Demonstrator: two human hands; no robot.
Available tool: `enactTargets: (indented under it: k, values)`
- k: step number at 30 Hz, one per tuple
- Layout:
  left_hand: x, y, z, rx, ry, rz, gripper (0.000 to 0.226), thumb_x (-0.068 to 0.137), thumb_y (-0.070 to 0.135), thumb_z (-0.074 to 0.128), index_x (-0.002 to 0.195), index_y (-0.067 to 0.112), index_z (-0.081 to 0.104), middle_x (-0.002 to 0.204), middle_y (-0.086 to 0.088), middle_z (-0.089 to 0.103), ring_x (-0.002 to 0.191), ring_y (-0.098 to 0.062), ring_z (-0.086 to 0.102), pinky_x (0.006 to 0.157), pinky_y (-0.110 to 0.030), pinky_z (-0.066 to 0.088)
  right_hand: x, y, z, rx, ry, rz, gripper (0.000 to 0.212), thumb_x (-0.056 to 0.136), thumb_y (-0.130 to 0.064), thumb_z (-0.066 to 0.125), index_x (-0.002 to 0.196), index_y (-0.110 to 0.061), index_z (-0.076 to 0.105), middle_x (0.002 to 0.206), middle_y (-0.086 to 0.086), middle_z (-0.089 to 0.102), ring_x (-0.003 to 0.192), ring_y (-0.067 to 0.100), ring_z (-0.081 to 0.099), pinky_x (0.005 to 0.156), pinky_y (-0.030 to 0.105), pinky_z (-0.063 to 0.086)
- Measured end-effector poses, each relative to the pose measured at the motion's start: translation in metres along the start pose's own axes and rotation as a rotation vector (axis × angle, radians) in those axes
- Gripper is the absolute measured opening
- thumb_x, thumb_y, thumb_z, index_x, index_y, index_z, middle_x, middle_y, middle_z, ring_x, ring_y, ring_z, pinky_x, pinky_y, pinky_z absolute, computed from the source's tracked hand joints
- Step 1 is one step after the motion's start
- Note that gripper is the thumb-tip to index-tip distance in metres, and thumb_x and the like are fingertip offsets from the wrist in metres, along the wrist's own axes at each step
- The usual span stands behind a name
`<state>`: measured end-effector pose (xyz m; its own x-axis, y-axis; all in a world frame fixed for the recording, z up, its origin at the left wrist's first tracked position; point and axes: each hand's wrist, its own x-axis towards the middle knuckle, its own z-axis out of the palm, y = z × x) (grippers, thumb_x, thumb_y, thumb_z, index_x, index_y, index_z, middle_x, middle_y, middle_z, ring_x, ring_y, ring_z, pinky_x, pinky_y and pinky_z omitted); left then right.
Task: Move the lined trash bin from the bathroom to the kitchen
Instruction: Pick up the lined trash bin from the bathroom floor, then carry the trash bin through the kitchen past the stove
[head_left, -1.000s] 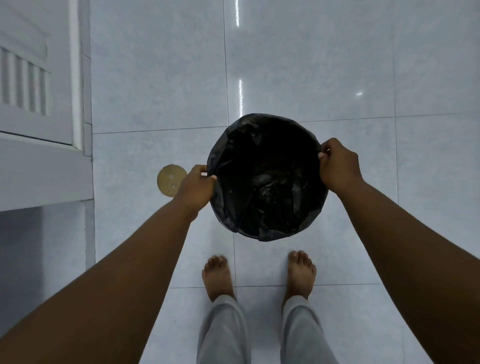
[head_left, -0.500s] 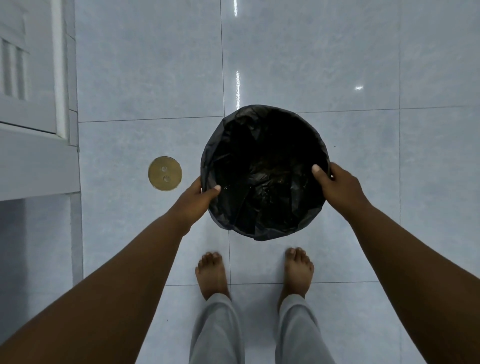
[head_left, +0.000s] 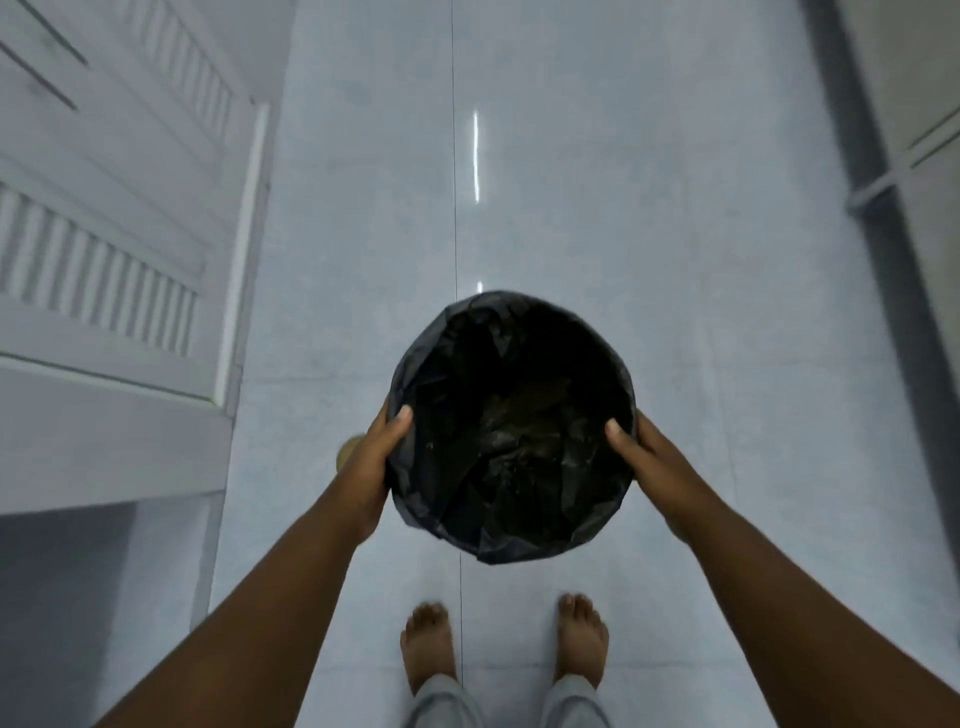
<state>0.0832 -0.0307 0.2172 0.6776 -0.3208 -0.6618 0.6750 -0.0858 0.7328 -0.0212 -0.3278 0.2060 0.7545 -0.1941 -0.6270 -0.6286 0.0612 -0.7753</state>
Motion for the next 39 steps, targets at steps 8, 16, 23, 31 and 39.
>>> enactTargets:
  k: [8, 16, 23, 31, 39]
  values:
    - [-0.150, 0.200, 0.059, 0.043, -0.067, 0.157, 0.059, 0.090, 0.055, 0.051, 0.145, 0.035, 0.046, 0.141, 0.010, 0.061, 0.130, -0.014, 0.057, 0.104, -0.033, 0.047, -0.132, -0.215, -0.032, 0.081, -0.027, -0.161, 0.064, 0.080, -0.074, 0.047, 0.139, -0.047, 0.043, 0.141, -0.013, 0.053, 0.128, 0.011, 0.050, 0.108, 0.043, 0.041]
    - [-0.251, 0.346, 0.103, 0.044, -0.085, 0.307, 0.058, 0.091, 0.064, 0.044, 0.138, 0.033, 0.057, 0.139, 0.004, 0.063, 0.132, -0.021, 0.053, 0.115, -0.046, 0.036, -0.235, -0.377, -0.069, 0.071, 0.008, -0.335, 0.063, 0.088, -0.071, 0.026, 0.137, -0.039, 0.050, 0.132, -0.011, 0.058, 0.116, 0.005, 0.054, 0.089, 0.026, 0.046]
    - [-0.291, 0.412, 0.132, -0.091, -0.081, 0.468, 0.056, 0.094, 0.059, 0.040, 0.132, 0.025, 0.064, 0.130, -0.003, 0.070, 0.125, -0.025, 0.060, 0.108, -0.044, 0.043, -0.261, -0.451, -0.082, 0.124, -0.011, -0.473, 0.077, 0.077, -0.085, 0.024, 0.131, -0.041, 0.055, 0.138, -0.004, 0.057, 0.128, 0.020, 0.049, 0.110, 0.045, 0.037]
    - [-0.257, 0.458, 0.136, -0.138, -0.047, 0.538, 0.056, 0.093, 0.060, 0.042, 0.132, 0.026, 0.063, 0.130, -0.004, 0.069, 0.123, -0.028, 0.061, 0.108, -0.047, 0.044, -0.231, -0.508, -0.079, 0.192, -0.035, -0.516, 0.065, 0.083, -0.077, 0.019, 0.121, -0.042, 0.060, 0.127, -0.007, 0.061, 0.129, 0.023, 0.048, 0.112, 0.048, 0.033]
    - [-0.164, 0.542, 0.123, -0.173, -0.127, 0.521, 0.059, 0.095, 0.059, 0.039, 0.133, 0.021, 0.062, 0.130, -0.008, 0.069, 0.123, -0.028, 0.061, 0.105, -0.044, 0.047, -0.145, -0.582, -0.071, 0.250, -0.011, -0.486, 0.059, 0.088, -0.072, 0.018, 0.115, -0.041, 0.060, 0.117, -0.010, 0.063, 0.119, 0.020, 0.054, 0.110, 0.045, 0.036]
